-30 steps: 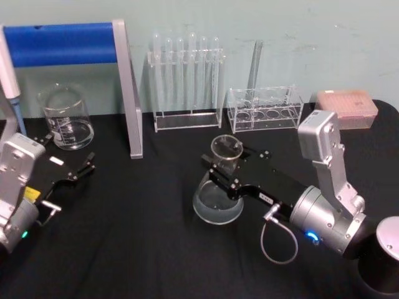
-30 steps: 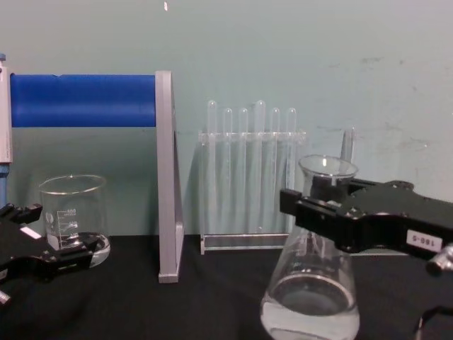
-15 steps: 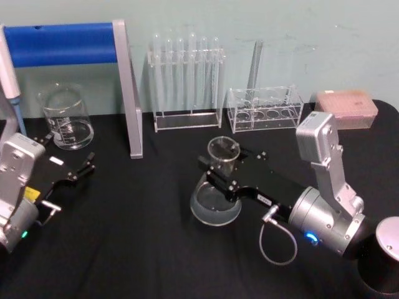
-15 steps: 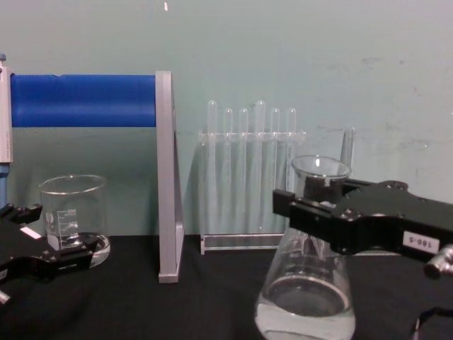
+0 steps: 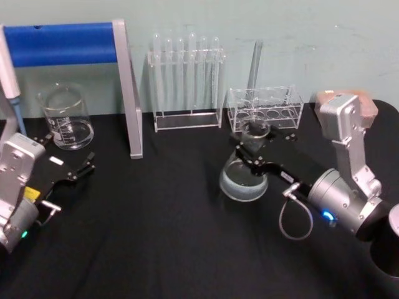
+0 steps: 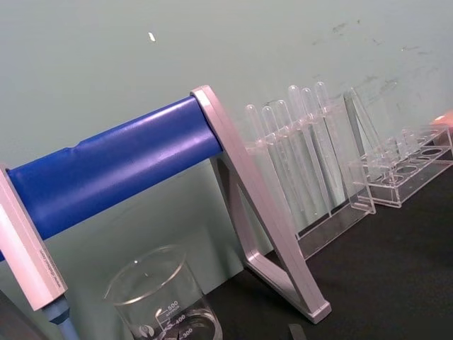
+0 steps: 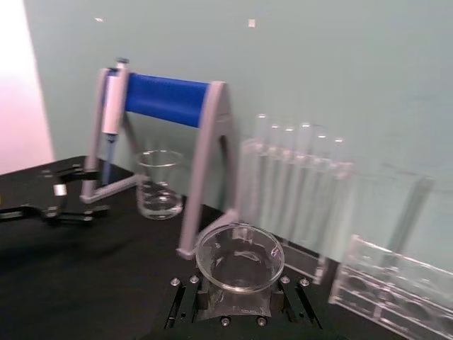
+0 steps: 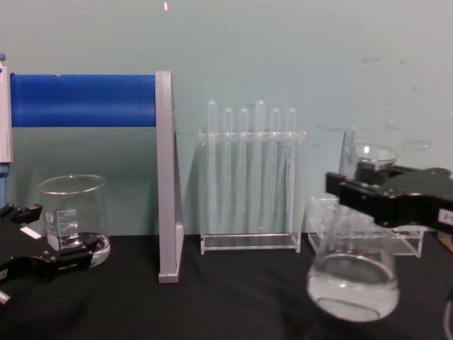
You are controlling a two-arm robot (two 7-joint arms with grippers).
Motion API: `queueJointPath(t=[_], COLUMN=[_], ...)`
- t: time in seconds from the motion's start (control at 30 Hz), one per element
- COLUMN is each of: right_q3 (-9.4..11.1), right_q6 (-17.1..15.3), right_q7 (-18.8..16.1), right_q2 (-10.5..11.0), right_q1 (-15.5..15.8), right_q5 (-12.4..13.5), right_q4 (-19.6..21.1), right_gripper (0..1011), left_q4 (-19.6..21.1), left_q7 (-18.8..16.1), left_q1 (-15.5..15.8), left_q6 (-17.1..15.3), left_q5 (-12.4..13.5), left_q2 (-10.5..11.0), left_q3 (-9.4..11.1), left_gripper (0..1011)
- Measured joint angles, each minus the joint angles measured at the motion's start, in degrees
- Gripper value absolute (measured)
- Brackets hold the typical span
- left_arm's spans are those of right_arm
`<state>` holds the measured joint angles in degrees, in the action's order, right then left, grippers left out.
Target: Grasp the erlenmeyer flask with one hand, shake it three times, then place it back.
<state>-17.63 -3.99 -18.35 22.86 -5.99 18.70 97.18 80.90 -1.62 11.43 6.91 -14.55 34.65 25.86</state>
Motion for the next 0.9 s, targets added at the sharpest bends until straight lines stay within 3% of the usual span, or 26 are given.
queueJointPath(t=[0.5, 0.9], right_q3=[4.8, 6.7], right_q6=[0.1, -0.1], right_q7=[3.3, 3.8], right_q2=[-1.3, -2.3], right_q1=[-1.2, -1.4], right_q5=[-1.9, -3.1], right_q4=[-3.6, -4.5], right_gripper=[448, 448], left_q4=[0.0, 0.0], left_q7=[0.0, 0.0], left_q1=[0.0, 0.0], left_q6=[0.0, 0.0], left_q5=[0.0, 0.0], left_q2=[0.0, 0.0], left_q3=[0.0, 0.0], left_gripper=[1001, 1001])
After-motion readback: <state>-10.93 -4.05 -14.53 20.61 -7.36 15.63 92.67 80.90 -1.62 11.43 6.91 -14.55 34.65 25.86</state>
